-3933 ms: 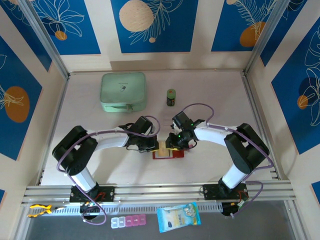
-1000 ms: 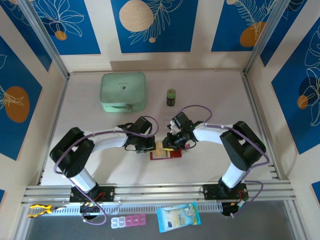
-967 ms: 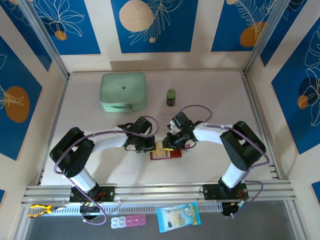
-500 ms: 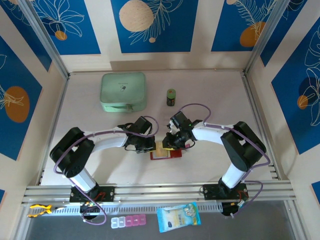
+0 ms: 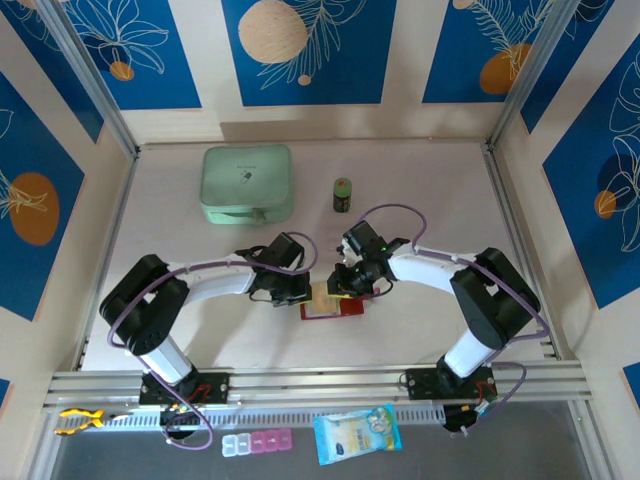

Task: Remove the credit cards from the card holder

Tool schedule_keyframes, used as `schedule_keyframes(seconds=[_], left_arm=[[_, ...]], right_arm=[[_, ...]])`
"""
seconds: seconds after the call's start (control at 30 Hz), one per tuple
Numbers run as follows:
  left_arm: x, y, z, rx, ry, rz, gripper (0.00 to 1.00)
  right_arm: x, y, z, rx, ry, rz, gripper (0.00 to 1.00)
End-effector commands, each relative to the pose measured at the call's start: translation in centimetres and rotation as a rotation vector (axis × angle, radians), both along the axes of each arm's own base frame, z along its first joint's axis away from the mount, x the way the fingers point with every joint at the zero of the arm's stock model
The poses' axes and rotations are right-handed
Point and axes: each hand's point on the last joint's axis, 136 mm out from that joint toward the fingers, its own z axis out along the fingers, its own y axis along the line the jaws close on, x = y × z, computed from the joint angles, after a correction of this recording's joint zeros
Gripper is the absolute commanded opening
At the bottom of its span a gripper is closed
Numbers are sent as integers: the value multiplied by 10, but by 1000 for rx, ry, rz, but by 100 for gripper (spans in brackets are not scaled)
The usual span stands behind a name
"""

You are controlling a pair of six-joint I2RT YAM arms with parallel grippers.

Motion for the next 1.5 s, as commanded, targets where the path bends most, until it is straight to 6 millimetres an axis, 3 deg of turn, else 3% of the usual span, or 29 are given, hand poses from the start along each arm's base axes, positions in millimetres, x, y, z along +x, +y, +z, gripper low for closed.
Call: schedule_keyframes(seconds=[0.0, 0.4, 0.67, 1.07, 1.47], left_arm=[[-2, -3, 2, 5, 7, -15, 0], [4, -21, 28, -70, -33, -30, 0], [-1, -28, 13, -53, -9, -53, 0], [-6, -7, -3, 64, -11, -58, 0], [-9, -5, -14, 79, 19, -60, 0]], right_arm=[[2, 1, 12, 25, -9, 9, 22], [1, 1, 10, 110, 22, -17, 21], [1, -4, 2, 165, 56, -26, 21], [0, -8, -14, 184, 104, -43, 21], [-2, -3, -20, 229, 136, -27, 21]])
